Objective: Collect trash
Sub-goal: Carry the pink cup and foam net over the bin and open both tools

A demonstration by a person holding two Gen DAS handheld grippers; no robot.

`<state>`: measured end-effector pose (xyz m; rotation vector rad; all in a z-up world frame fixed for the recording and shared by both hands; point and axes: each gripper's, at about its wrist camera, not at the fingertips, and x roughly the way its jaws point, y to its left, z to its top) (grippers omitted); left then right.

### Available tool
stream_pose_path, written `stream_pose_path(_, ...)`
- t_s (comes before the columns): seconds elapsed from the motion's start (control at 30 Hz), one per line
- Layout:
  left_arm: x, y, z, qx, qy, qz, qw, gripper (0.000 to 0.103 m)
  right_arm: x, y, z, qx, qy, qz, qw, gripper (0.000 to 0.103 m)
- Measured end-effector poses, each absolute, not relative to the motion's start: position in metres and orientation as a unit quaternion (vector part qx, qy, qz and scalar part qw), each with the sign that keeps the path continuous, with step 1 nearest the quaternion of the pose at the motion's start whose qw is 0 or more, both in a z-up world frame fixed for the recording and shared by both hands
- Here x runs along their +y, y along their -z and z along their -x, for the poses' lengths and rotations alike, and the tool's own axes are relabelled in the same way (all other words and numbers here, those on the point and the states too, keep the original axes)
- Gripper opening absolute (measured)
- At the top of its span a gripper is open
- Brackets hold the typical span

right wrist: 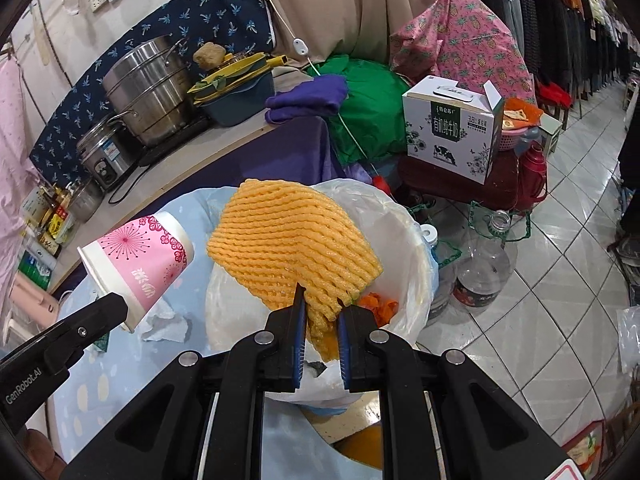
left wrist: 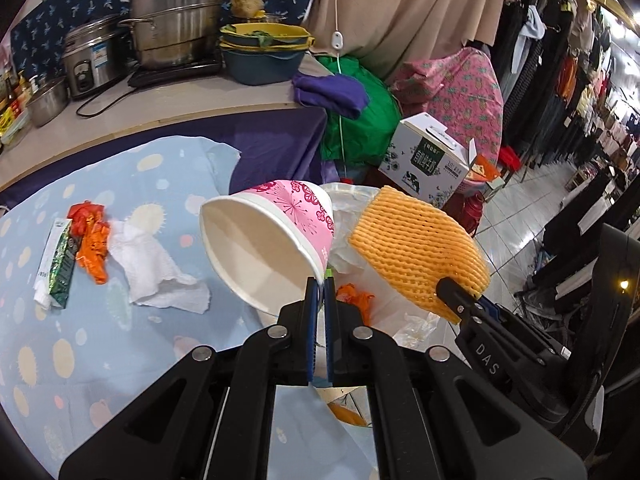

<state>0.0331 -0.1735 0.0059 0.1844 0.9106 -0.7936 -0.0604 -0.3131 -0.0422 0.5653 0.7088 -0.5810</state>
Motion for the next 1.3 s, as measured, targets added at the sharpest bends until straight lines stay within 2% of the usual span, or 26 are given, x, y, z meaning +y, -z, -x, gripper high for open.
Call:
stream_pose_path(0.53,-0.212,0.022,-0.038,0.445,0.362,-0.122,0.81,0.003,-0.334,0.068,0.046,0.368,0.283,-0.274,0.842,0.015)
stream_pose_path(0.73,-0.216,0.029,-0.041,0.447,0.359,-0.121,0.81,0.003,-0.337,0.073,0.043,0.369,0.284,-0.281,0.839,0.02)
stream_pose_path(0.83,-0.217,0.029,-0.04,0.443,0.357,-0.122,0.814,0.003,-0.337,0.072,0.044,0.364,0.287,-0.285,0.839,0.026)
stream_pose_path(1.07,-0.221,0.031,-0.045,0.447,0.351,-0.121,0.813,0.004,-0.341,0.066,0.044,0.353,0.289,-0.287,0.842,0.032)
stream_pose_path(1.1,-0.221,0.031,-0.046,0.448,0.35,-0.122,0.814,0.005,-0.341,0.065,0.043,0.351,0.29,-0.287,0.843,0.033)
stream_pose_path(1.23,-0.218,0.029,-0.047,0.446,0.346,-0.116,0.817,0.023,-0.342,0.059,0.043,0.343,0.29,-0.288,0.845,0.038)
stream_pose_path(1.3,-0.217,0.028,-0.047,0.444,0.344,-0.116,0.819,0.025,-0.342,0.057,0.043,0.34,0.289,-0.289,0.847,0.039)
